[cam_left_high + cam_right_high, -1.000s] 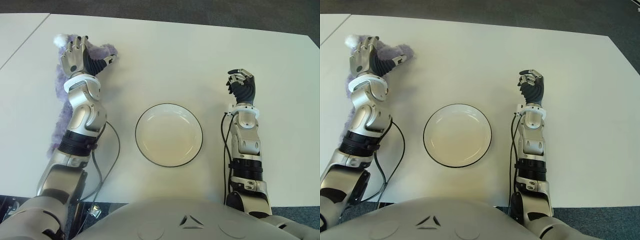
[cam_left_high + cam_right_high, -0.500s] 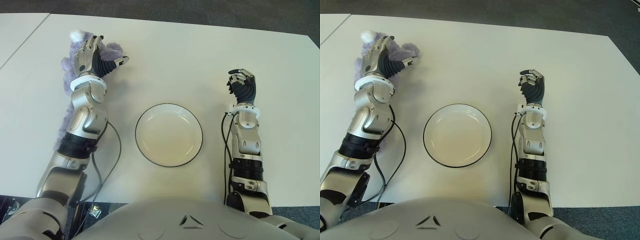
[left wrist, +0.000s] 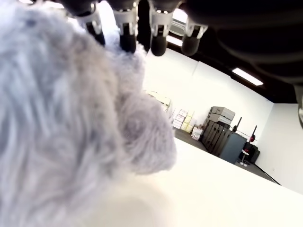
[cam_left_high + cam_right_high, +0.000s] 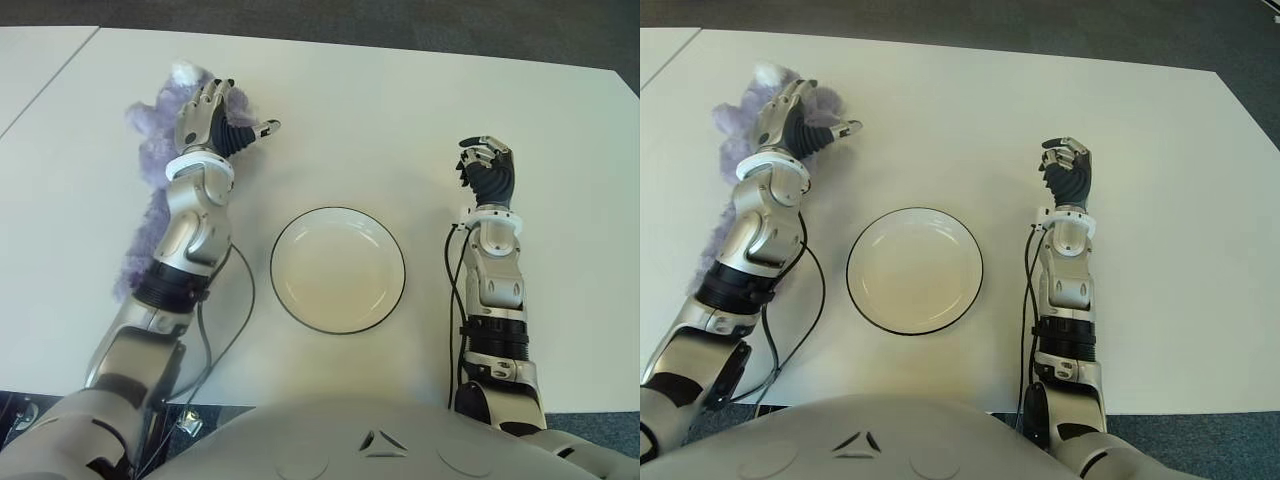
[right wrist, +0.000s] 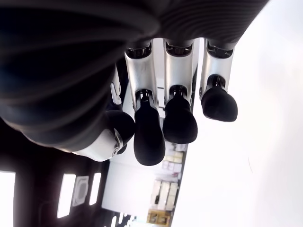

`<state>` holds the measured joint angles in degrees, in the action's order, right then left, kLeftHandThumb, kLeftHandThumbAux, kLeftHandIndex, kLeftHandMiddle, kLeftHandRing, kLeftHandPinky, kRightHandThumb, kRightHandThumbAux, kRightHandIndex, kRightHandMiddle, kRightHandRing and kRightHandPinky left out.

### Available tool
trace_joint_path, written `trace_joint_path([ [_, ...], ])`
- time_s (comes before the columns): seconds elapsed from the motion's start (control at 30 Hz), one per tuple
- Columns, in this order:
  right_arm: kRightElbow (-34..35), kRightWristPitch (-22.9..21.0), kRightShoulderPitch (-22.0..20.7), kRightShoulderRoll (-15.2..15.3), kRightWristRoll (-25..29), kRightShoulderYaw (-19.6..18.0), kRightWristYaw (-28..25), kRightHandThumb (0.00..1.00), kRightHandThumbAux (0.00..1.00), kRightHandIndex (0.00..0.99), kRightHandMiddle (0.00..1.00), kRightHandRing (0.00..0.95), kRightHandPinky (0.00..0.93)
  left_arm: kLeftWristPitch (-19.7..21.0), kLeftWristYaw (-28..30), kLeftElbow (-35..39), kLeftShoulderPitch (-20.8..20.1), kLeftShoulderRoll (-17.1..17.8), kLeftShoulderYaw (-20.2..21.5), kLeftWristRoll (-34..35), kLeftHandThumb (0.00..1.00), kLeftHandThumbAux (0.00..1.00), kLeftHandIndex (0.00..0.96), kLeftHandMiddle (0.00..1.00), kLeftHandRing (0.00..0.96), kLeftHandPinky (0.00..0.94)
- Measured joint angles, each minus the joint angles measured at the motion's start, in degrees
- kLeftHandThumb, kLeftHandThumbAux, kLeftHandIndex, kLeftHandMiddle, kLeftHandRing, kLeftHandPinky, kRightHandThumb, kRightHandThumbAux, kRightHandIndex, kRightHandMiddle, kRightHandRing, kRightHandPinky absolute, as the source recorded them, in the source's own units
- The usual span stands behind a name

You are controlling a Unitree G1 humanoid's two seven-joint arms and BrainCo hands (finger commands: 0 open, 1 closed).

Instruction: Put the doll into the plate.

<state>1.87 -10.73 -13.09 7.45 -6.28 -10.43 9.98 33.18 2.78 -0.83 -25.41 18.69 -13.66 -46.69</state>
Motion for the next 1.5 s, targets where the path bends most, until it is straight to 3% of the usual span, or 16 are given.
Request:
trace_joint_path([
  [0.33, -0.23, 0.00, -0.47, 0.07, 0.43, -0.28, -0.11, 0.717, 0.713, 0.435, 0.711, 0.746, 0.766, -11.48, -4.14, -7.91, -2.90, -0.80, -0.15, 4.18, 0.000, 0.410, 0.000, 0.000, 0.000, 0.079],
  [0.47, -0.22, 0.00, -0.45, 0.32, 0.30, -0.26, -0.10, 0.717, 0.714, 0.435, 0.709, 0.745, 0.764, -19.14, -5.15, -12.94, -4.57, -0.90, -0.19, 7.68, 0.000, 0.423, 0.000, 0.000, 0.071, 0.237],
  [0.53, -0.19, 0.00, -0.45, 0.42, 0.18, -0.19, -0.11, 0.717, 0.714, 0.435, 0.709, 0.744, 0.764, -22.54, -5.64, -15.54, -5.55, -1.01, -0.20, 9.17, 0.000, 0.423, 0.000, 0.000, 0.095, 0.268],
  [0.77, 0.31, -0.01, -0.42, 0.43, 0.05, 0.00, -0.17, 0.717, 0.714, 0.435, 0.715, 0.752, 0.775, -31.34, -6.41, -23.85, -8.89, -1.37, -0.60, 12.05, 0.000, 0.432, 0.000, 0.000, 0.115, 0.253],
  [0.93, 0.64, -0.09, -0.41, 0.42, 0.04, -0.01, -0.17, 0.717, 0.714, 0.435, 0.716, 0.753, 0.775, -34.71, -6.75, -27.13, -9.83, -1.37, -0.60, 13.00, 0.000, 0.420, 0.000, 0.017, 0.150, 0.302],
  [1.5, 0.79, -0.78, -0.42, 0.09, 0.00, 0.12, -0.04, 0.717, 0.713, 0.436, 0.723, 0.758, 0.776, -44.43, -7.79, -32.89, -11.92, -0.78, -0.68, 13.38, 0.000, 0.392, 0.000, 0.007, 0.104, 0.212],
])
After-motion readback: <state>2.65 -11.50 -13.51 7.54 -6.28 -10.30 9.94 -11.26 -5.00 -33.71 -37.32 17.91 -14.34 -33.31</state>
